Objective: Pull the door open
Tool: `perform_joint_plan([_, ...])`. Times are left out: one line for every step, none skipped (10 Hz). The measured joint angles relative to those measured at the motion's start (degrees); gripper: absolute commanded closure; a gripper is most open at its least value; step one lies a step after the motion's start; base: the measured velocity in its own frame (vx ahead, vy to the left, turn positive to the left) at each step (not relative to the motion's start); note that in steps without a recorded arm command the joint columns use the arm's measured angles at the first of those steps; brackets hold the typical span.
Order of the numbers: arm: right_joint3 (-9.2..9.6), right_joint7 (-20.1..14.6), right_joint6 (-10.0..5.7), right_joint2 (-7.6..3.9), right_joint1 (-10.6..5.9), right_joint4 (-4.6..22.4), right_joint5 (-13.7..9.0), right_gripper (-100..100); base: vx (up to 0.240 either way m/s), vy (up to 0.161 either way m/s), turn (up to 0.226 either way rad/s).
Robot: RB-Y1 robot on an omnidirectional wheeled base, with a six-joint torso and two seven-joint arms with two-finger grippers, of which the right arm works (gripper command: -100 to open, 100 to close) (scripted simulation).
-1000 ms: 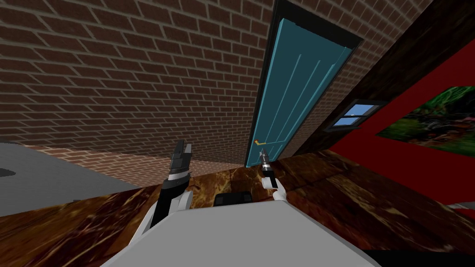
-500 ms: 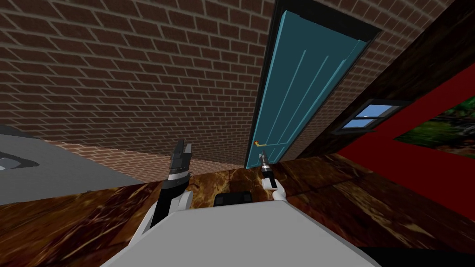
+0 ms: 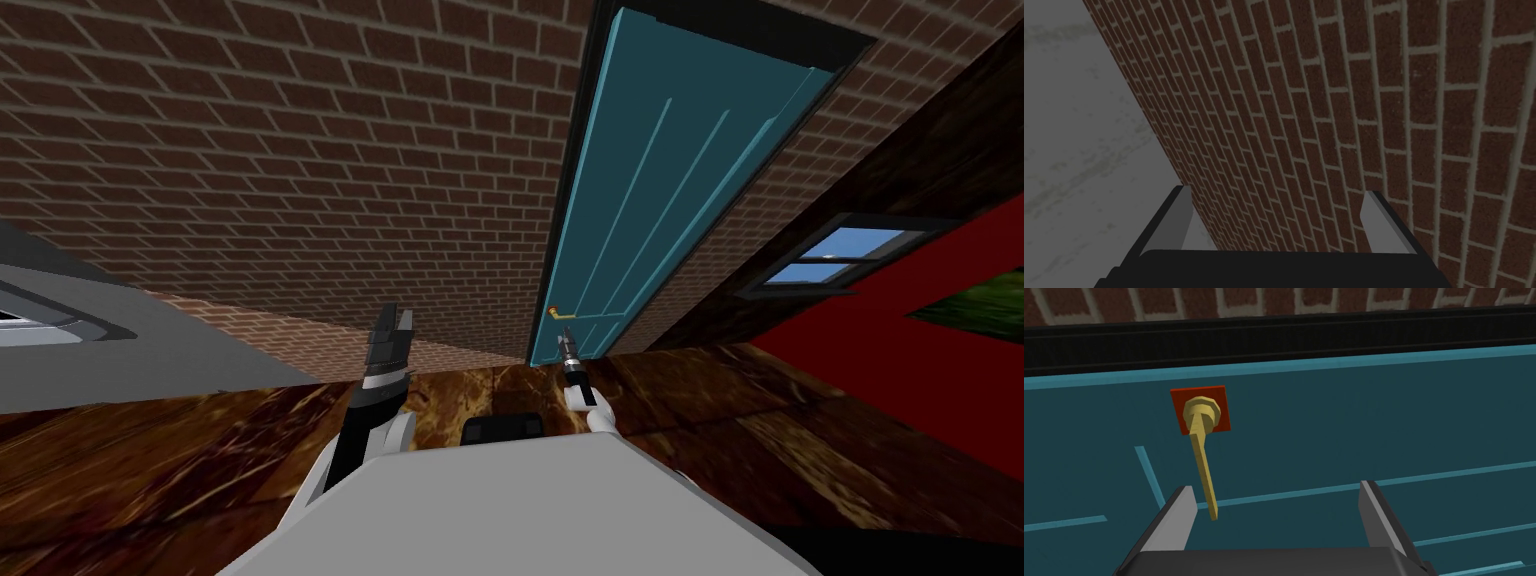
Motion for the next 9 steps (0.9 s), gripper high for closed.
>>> perform_joint_plan([0.01, -0.15, -0.04, -0.07, -0.22, 0.77, 0.04, -100, 0.020, -0.070, 0.046])
perform_joint_plan([0.03, -0.31, -0.19, -0.14, -0.36, 1.64, 0.10, -100, 0.009, -0.044, 0.041])
perform_joint_plan([-0.02, -0.41, -0.50, -0.20, -0.95, 2.86, 0.10, -100, 0.009, -0.049, 0.063])
perform_joint_plan([-0.05, -0.63, -0.87, -0.40, -1.61, 4.41, 0.12, -100, 0.013, -0.083, 0.112])
perform_joint_plan([-0.06, -0.84, -0.94, -0.45, -2.04, 5.57, 0.18, -100, 0.018, -0.101, 0.129])
perform_joint_plan([-0.09, -1.01, -1.21, -0.50, -2.81, 7.43, 0.23, -100, 0.007, -0.095, 0.050])
perform_joint_plan([-0.12, -1.28, -1.52, -0.69, -3.50, 9.18, 0.27, -100, 0.009, -0.138, 0.148])
perform_joint_plan([-0.13, -1.62, -1.79, -0.86, -4.29, 11.28, 0.35, -100, 0.000, -0.152, 0.109])
perform_joint_plan([-0.14, -1.78, -1.75, -0.83, -4.80, 12.55, 0.43, -100, 0.002, -0.126, 0.070])
